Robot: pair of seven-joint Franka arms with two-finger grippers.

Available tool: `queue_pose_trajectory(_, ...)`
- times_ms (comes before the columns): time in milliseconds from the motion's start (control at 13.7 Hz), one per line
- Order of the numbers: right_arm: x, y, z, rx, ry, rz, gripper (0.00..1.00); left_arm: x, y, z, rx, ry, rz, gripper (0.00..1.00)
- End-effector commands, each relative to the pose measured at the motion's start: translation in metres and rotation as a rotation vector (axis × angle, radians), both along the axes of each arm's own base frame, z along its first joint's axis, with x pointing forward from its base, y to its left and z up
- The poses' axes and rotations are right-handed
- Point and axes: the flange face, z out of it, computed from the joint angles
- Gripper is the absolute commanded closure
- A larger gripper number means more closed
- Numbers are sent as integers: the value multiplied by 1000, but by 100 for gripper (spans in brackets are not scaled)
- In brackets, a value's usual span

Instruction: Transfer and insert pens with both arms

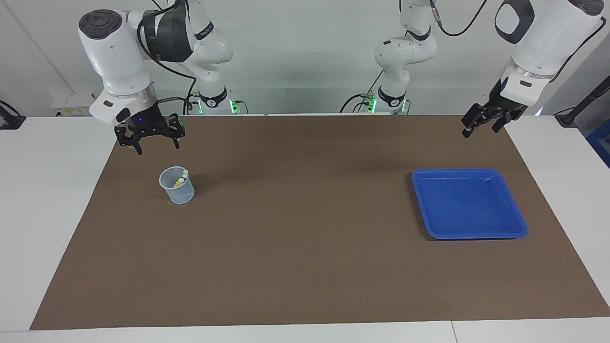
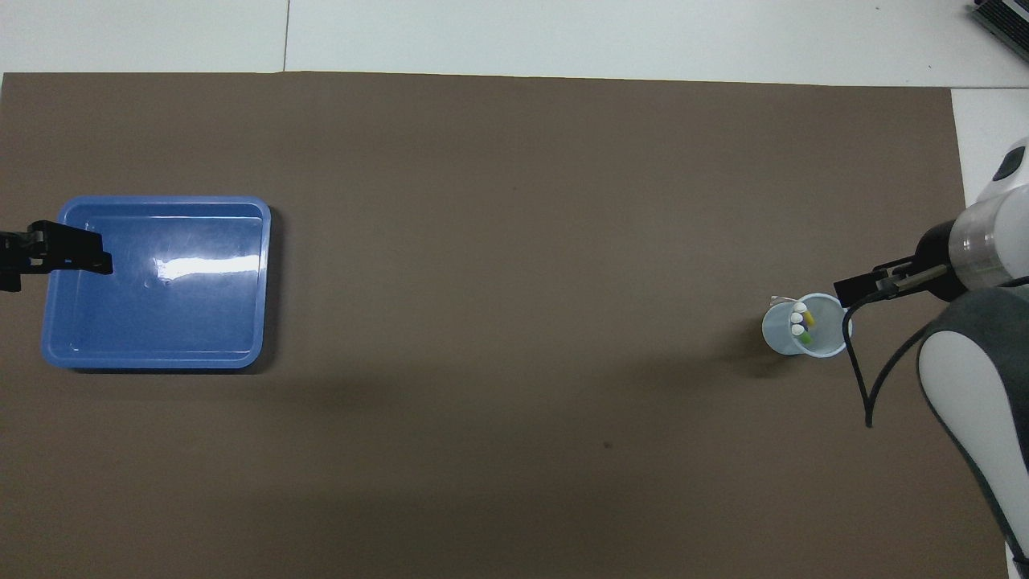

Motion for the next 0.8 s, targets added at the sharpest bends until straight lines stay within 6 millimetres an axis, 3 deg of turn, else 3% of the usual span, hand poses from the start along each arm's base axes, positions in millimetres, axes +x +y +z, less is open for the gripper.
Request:
queue_pose_trajectory(0, -3, -1, 1, 22, -8, -24, 0, 4, -9, 7, 11, -38, -14, 0)
queue_pose_trajectory(219, -3, -10, 3, 22, -14, -42, 0, 7, -19, 11, 9, -52, -35, 0)
queue_pose_trajectory(585, 6, -6, 21, 61, -36, -94, 0, 13, -20, 16, 10, -58, -40, 0)
queue_pose_trajectory(731, 10, -20, 35, 96, -38, -150, 0, 15, -19, 17, 11, -67, -39, 0)
